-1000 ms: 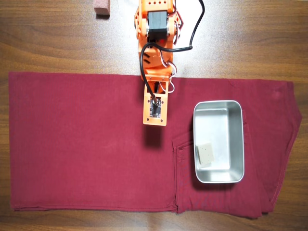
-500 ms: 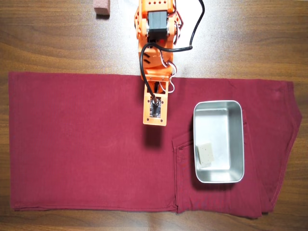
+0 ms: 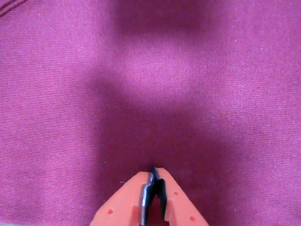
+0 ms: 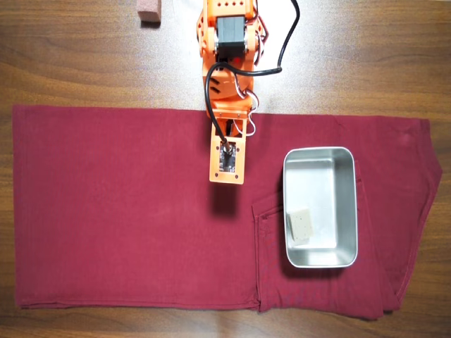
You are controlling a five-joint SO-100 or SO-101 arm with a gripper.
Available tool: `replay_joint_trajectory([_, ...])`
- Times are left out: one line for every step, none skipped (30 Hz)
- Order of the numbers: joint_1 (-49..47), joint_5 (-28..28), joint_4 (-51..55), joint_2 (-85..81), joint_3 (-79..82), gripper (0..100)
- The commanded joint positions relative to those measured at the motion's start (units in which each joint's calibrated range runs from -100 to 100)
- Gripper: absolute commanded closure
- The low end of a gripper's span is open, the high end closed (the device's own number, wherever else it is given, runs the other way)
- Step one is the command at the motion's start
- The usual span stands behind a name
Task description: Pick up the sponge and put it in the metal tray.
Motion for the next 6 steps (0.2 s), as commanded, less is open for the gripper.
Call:
replay_joint_trajectory([-0.3,-0.1,0.9,0.4,0.4,99])
replay_joint_trajectory([-0.3,-0.1,0.9,0.4,0.4,99])
replay_joint_trajectory([-0.3,-0.1,0.9,0.4,0.4,99])
replay_joint_trajectory([-0.3,-0.1,0.9,0.4,0.4,99])
replay_joint_trajectory([-0.3,-0.1,0.9,0.4,0.4,99])
replay_joint_trajectory([-0.3,-0.1,0.9,0.4,0.4,99])
